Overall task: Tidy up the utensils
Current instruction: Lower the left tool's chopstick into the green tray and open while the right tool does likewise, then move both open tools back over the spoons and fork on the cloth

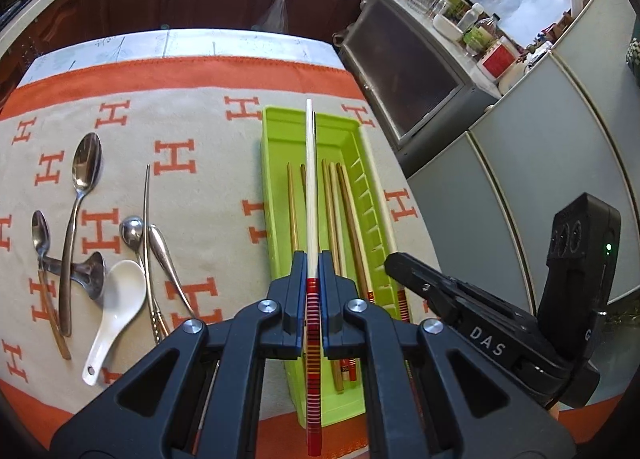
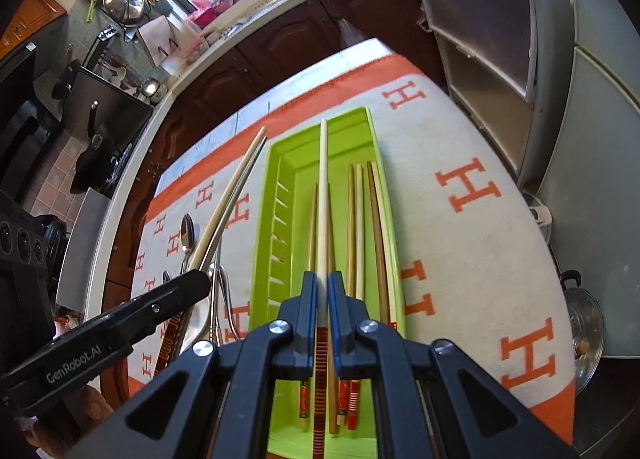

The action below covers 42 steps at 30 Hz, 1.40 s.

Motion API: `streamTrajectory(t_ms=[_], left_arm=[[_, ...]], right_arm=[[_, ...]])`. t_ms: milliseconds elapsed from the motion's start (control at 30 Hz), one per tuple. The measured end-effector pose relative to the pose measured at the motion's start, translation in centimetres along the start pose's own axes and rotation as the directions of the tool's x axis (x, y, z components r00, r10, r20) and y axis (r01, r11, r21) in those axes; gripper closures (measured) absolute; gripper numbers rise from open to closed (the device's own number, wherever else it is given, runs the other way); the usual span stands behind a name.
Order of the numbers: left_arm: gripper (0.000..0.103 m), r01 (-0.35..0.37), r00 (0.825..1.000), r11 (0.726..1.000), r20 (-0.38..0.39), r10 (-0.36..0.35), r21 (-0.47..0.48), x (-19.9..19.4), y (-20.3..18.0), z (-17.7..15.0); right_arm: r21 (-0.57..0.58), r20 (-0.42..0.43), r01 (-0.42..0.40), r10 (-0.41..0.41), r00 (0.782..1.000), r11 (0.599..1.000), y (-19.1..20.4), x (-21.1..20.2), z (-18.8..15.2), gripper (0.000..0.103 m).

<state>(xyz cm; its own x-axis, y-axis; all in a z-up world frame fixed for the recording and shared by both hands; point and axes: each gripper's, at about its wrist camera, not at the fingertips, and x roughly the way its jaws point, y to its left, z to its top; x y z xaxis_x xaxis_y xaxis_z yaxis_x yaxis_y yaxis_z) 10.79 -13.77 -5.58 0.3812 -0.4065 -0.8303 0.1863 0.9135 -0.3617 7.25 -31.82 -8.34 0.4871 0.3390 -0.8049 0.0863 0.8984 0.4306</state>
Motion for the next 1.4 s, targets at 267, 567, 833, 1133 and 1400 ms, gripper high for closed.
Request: streamTrajectory(t_ms=[267, 567, 833, 1133, 1400], left_arm=[[0.100, -0.044, 0.999, 0.999, -0.020, 0.044, -0.009, 1.7, 0.1, -0.4], [0.099, -0.082, 0.994, 0.997, -0.074, 0.083, 0.015, 3.7, -0.6, -1.3], [0.096, -0.111, 0.992, 0.991, -0.059, 0.115, 0.079, 2.1, -1.0, -2.6], [0.096, -0.175, 0.984, 0.982, -0.023, 0.177, 0.069, -0.9, 1.9, -4.2], [0.096, -0.213, 0.977, 0.977, 0.028, 0.213, 0.011, -3.6, 5.8, -4.8]], right_arm=[[0.064, -0.016, -0.003, 0.004, 1.000, 0.998, -0.9, 0.2, -0.8, 0.094], [0.081, 0.052, 0.026, -0.030, 0.998, 0.996, -0.9, -1.9, -1.3, 0.093], [0.069, 0.042, 0.021, -0.024, 0.999, 0.997, -0.1, -1.9, -1.8, 0.093], [0.028, 0.027, 0.021, -0.022, 0.999, 0.999, 1.7, -1.8, -3.0, 0.093], [-0.022, 0.010, 0.026, -0.025, 1.000, 0.999, 4.1, -1.5, -3.8, 0.093]])
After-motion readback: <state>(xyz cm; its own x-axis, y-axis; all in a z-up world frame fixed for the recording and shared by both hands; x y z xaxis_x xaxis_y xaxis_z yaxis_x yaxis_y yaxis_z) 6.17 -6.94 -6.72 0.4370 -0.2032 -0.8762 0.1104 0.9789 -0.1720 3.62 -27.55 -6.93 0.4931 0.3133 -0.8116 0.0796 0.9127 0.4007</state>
